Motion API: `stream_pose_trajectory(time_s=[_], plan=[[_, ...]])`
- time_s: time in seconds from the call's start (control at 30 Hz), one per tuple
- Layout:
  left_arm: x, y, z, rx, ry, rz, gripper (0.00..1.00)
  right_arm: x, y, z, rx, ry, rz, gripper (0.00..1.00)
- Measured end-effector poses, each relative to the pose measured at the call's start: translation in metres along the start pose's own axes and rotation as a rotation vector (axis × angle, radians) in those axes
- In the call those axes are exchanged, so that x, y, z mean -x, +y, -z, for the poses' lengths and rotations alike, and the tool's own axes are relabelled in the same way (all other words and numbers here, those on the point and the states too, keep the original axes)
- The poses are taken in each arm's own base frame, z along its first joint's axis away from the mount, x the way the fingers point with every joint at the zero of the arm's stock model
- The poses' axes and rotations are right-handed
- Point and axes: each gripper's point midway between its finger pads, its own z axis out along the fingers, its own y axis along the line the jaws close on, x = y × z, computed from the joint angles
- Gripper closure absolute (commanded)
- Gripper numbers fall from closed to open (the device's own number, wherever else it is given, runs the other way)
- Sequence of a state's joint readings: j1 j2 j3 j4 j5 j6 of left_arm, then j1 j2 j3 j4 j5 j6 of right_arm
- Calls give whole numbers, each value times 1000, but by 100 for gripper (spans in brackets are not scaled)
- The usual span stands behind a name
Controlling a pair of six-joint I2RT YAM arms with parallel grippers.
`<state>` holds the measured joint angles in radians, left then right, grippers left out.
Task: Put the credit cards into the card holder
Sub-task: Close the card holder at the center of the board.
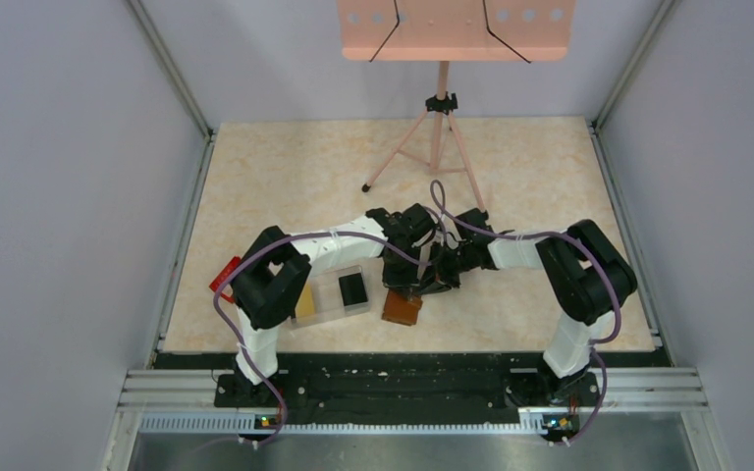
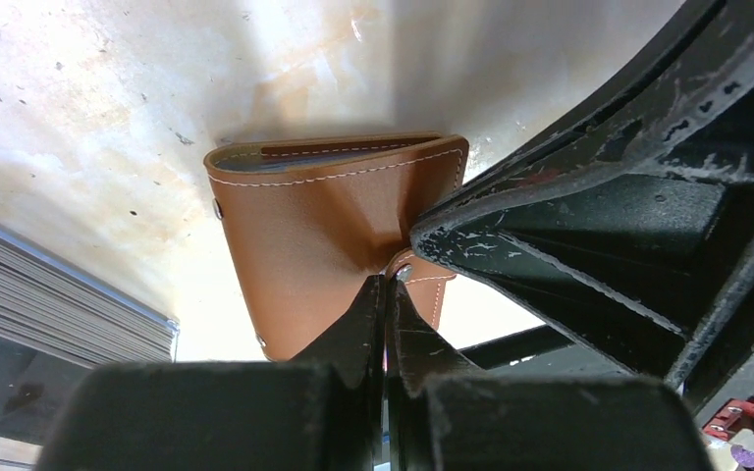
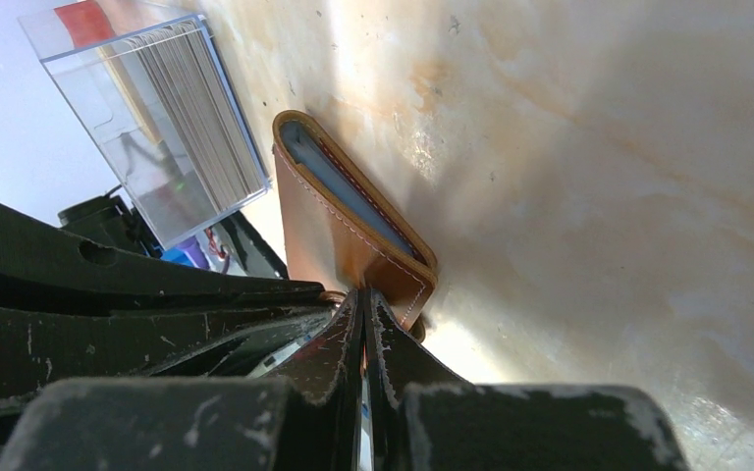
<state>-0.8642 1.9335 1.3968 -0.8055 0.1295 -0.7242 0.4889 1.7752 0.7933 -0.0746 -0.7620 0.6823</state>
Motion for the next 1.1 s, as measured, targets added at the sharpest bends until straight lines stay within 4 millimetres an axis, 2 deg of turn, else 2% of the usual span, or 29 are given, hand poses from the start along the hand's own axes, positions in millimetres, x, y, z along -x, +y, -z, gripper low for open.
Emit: stream_pose_trajectory(time_s=[0.33, 0.47, 0.7, 0.97, 1.1], plan=[[-3, 5, -4, 2, 16, 27, 100, 3, 9, 7, 10, -33, 40, 100], [-4, 5, -4, -5, 21, 40, 100, -3, 18, 11, 29, -33, 66, 100], [-5, 4, -5, -14, 25, 52, 100, -18, 27, 2, 32, 5, 107, 100], [-6, 5, -6, -32, 14, 64, 100, -25, 9, -5, -60, 17, 99, 100], [-6, 5, -7, -40, 7, 73, 100, -27, 6, -6, -87, 20, 107, 100]])
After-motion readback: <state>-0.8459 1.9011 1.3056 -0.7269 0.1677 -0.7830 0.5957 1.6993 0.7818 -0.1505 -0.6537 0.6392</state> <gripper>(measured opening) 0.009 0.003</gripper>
